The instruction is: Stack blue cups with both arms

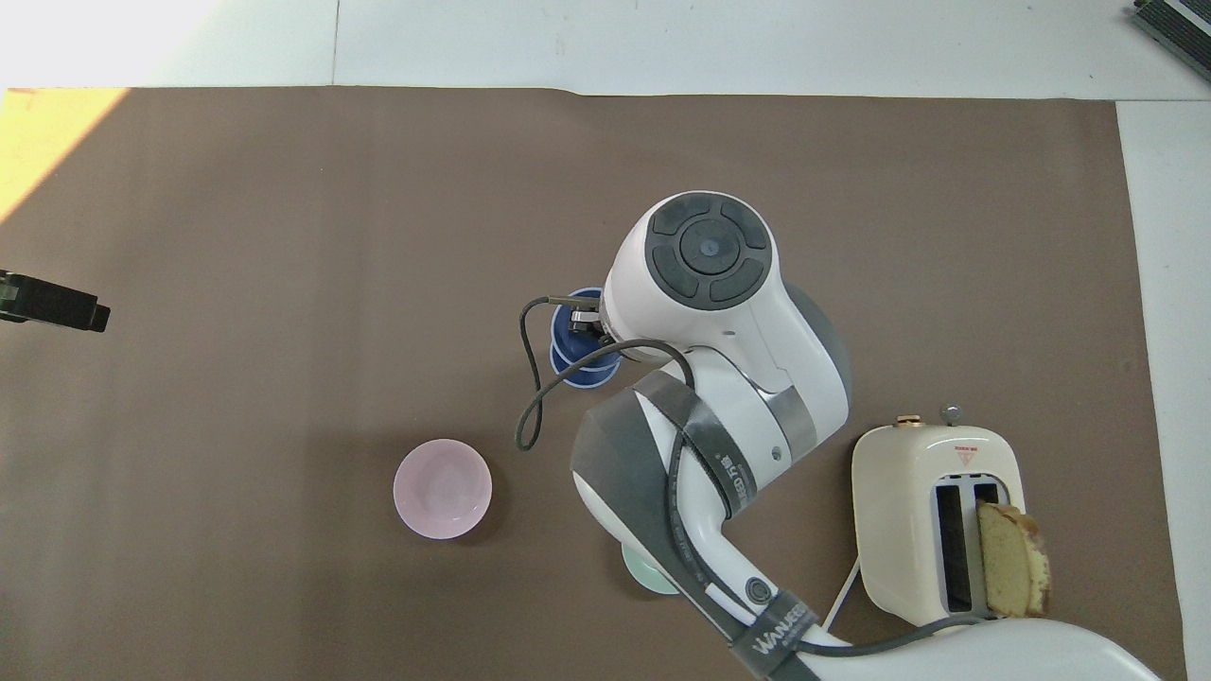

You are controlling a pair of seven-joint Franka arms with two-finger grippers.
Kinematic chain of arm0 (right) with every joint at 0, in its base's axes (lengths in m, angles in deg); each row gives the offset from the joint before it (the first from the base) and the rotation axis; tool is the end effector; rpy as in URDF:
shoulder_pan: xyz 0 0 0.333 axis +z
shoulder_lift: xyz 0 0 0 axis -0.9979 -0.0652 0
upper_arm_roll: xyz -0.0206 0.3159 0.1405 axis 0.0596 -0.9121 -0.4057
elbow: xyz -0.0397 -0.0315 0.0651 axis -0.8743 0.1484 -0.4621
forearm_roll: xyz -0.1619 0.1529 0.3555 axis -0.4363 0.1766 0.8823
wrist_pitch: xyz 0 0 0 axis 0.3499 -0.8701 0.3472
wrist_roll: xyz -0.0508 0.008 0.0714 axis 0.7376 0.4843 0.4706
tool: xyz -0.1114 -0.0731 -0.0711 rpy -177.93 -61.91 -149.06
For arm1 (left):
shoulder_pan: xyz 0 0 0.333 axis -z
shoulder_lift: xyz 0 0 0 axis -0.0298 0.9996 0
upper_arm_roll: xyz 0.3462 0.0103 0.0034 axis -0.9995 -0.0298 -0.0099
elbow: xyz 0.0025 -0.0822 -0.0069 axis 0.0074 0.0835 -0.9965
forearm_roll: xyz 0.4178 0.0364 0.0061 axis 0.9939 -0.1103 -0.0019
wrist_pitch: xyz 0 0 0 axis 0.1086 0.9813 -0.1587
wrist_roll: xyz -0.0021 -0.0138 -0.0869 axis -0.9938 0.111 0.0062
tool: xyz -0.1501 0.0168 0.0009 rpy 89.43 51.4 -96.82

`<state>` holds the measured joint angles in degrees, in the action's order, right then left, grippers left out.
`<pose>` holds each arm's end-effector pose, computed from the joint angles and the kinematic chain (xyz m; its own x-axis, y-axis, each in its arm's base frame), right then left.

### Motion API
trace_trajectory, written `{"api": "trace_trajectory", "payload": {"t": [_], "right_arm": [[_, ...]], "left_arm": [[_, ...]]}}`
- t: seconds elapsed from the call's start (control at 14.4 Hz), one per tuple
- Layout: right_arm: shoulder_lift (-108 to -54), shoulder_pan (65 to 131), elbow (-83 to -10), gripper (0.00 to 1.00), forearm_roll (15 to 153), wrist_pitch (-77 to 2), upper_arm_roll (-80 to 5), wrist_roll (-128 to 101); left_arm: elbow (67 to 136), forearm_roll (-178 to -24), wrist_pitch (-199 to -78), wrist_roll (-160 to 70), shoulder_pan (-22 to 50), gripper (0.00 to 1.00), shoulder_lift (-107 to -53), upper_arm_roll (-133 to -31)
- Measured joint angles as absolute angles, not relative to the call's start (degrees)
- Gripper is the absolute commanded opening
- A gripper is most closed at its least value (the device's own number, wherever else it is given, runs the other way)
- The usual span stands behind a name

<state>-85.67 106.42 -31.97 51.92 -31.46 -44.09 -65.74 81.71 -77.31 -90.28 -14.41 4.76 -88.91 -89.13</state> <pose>0.5957 0.3752 0.4380 0.9843 -0.1768 0.0024 -0.1760 -0.9814 -0.0771 0.5847 0.0054 0.6075 0.9695 -0.2453 0.0009 -0.2452 -0.9692 0.0216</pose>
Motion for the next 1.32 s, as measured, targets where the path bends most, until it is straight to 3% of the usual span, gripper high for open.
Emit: {"api": "trace_trajectory", "payload": {"t": [0.49, 0.56, 0.7, 1.11, 1.32], "right_arm": [[-87.3, 107.19, -32.39, 0.0, 51.92, -31.43, -44.16, -65.73], [-87.53, 107.21, -32.4, 0.17, 51.92, -31.48, -44.17, -65.73], [-87.98, 107.21, -32.49, 0.98, 52.02, -32.31, -44.17, -65.76], [-88.4, 106.9, -32.35, 1.0, 52.06, -33.79, -44.11, -67.52], [-86.39, 104.55, -31.47, 1.0, 51.88, -29.88, -43.87, -67.65]], "left_arm": [[81.71, -77.31, -90.26, -14.41, 4.76, 1.0, -88.91, -89.13], [81.71, -77.31, -90.26, -14.41, 4.76, 1.0, -88.91, -89.13], [81.71, -77.31, -90.25, -14.41, 4.76, 1.0, -88.91, -89.13], [81.71, -77.31, -90.25, -14.41, 4.76, 1.0, -88.91, -89.13], [81.71, -77.31, -90.25, -14.41, 4.76, 1.0, -88.91, -89.13]]}}
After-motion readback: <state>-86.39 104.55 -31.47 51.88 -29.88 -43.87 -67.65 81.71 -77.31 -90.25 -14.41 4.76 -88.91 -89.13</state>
